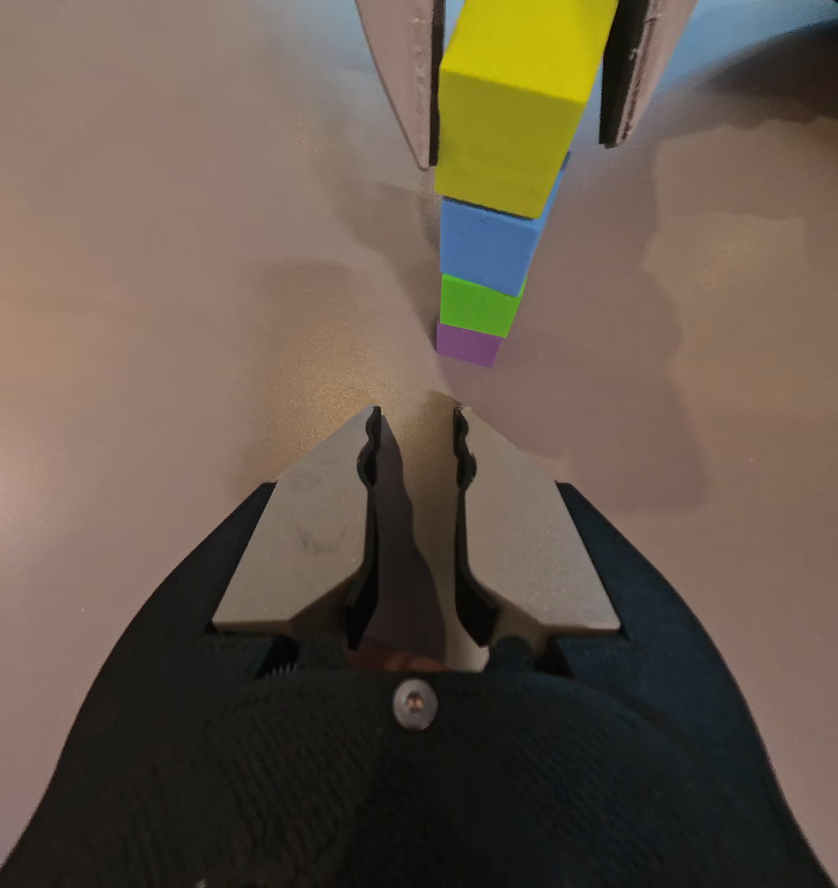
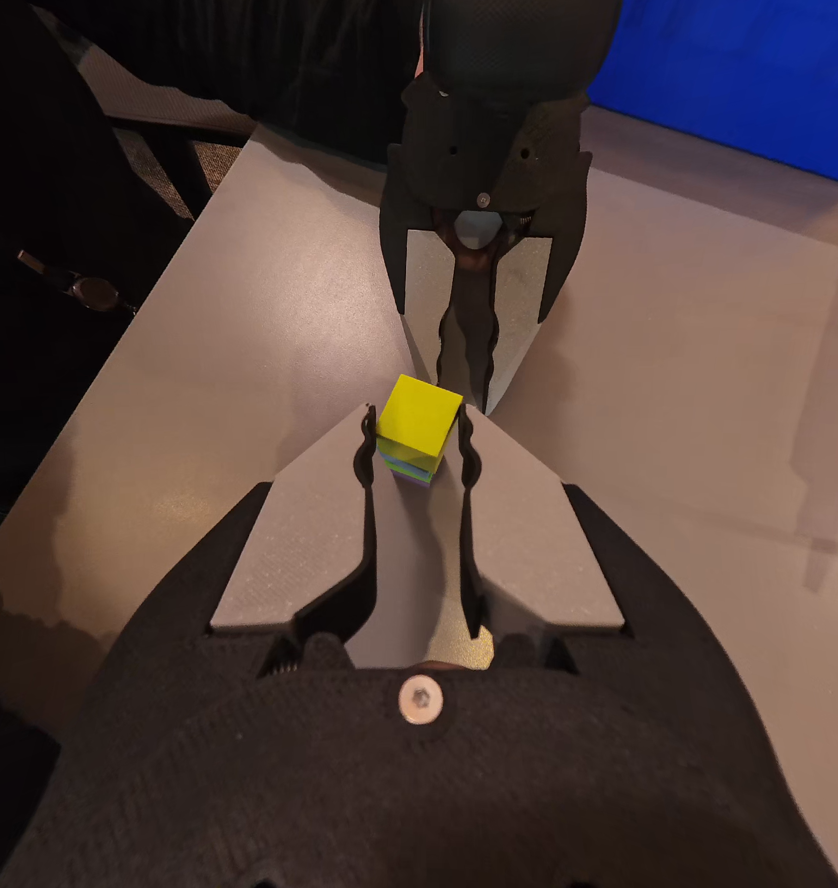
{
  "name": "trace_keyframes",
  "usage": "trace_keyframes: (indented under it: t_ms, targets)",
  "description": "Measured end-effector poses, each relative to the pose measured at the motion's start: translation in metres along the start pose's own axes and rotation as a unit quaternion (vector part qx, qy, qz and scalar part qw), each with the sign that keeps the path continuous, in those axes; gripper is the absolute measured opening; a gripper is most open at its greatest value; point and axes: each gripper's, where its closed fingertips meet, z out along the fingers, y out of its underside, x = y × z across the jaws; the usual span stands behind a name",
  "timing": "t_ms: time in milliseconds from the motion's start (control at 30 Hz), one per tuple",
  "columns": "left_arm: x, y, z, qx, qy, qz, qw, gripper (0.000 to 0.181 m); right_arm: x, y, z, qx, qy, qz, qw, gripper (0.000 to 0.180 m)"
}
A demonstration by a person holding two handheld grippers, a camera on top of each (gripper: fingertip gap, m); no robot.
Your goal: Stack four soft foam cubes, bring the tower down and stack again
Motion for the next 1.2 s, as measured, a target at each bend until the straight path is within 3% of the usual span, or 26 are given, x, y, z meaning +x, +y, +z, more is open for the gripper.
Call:
trace_keyframes:
  t_ms: [1200]
  targets:
    - [-0.0002,0.0001,0.0001,0.000,0.000,0.000,1.000,0.029,-0.0003,0.0012,0.0030,0.001,-0.007,0.009,1.000,0.032]
